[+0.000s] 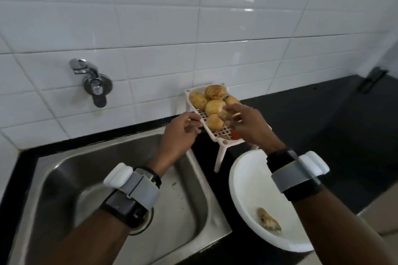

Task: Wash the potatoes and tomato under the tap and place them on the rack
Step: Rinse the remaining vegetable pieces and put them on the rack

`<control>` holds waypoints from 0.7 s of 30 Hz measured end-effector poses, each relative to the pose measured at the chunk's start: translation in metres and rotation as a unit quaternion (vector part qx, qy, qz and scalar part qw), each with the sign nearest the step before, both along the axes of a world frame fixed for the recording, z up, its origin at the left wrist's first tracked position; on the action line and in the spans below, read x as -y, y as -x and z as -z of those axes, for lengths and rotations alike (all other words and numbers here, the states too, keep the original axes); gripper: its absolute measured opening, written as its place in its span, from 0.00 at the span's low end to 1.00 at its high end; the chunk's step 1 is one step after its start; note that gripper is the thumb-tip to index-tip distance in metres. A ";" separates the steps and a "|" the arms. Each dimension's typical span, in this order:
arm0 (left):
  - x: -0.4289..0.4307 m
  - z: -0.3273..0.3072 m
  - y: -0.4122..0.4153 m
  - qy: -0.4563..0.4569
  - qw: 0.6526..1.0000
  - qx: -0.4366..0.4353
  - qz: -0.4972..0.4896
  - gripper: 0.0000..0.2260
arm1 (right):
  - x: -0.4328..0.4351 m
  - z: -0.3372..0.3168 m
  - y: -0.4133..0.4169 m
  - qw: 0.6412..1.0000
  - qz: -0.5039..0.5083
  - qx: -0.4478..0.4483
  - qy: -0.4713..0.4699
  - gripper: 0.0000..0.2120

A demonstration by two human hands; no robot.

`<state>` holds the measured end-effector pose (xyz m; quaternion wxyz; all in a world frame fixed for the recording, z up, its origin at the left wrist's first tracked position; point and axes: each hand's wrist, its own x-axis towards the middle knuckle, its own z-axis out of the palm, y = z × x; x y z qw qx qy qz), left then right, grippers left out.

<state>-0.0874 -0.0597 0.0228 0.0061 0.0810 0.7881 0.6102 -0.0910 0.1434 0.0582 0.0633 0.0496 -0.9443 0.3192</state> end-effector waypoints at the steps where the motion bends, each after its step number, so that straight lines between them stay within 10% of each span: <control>1: -0.012 -0.004 0.002 0.008 1.000 -0.016 0.016 0.13 | -0.012 -0.002 0.002 1.000 0.014 0.005 -0.009 0.21; 14: -0.075 -0.007 0.011 0.043 0.997 -0.045 0.050 0.08 | -0.063 0.017 0.028 0.972 0.043 0.107 -0.206 0.13; 21: -0.073 -0.008 0.010 0.046 0.997 -0.032 0.046 0.08 | -0.069 0.009 0.018 0.983 0.043 0.083 -0.155 0.13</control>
